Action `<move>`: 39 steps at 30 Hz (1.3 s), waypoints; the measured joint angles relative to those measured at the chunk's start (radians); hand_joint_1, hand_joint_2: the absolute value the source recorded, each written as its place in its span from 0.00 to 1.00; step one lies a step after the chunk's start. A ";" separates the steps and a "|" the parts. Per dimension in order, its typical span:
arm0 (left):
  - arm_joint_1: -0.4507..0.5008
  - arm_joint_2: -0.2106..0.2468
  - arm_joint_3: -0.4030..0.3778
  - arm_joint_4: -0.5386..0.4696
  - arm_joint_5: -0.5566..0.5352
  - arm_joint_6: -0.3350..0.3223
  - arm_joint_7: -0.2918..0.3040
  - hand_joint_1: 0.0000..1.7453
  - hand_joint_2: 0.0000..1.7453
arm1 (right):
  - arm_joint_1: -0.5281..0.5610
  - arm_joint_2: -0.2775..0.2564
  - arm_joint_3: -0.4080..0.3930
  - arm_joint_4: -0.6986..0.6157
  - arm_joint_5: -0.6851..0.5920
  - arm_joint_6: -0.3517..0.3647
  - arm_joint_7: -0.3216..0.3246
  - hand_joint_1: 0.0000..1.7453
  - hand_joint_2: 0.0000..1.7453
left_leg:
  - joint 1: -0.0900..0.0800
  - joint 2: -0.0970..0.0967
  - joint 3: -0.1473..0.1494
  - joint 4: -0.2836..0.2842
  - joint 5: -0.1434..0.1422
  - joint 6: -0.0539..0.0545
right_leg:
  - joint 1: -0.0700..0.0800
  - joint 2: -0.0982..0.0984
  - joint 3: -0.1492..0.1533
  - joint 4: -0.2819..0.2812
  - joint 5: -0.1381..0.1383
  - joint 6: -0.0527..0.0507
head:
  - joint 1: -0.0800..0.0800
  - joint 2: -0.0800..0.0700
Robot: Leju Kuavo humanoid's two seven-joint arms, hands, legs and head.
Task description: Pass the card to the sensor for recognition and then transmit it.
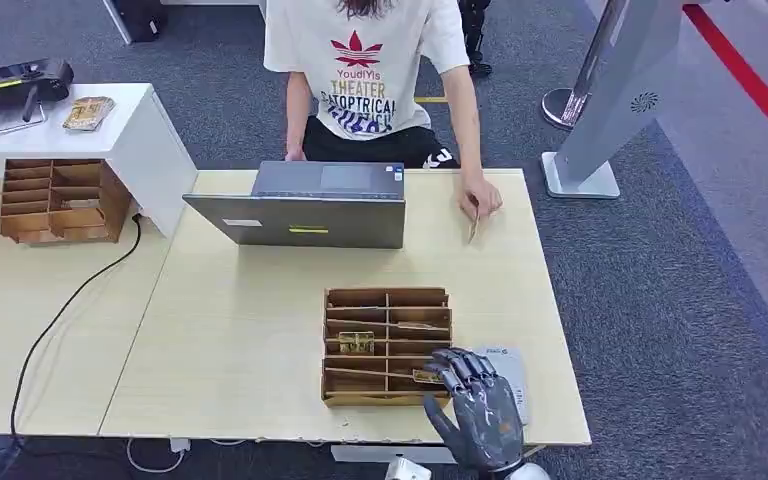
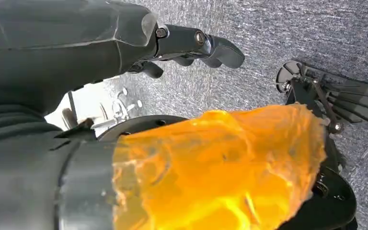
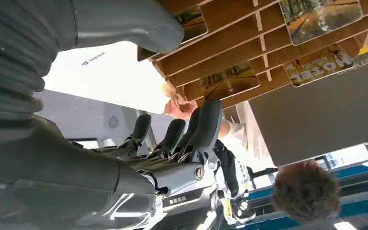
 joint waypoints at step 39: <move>-0.001 0.000 -0.002 0.000 -0.010 -0.002 0.005 0.00 0.00 | -0.012 0.037 -0.056 0.146 -0.014 0.002 0.020 0.58 1.00 | 0.000 0.000 0.000 0.000 0.000 0.000 | 0.000 0.000 0.000 0.000 0.000 0.000 | 0.000 0.000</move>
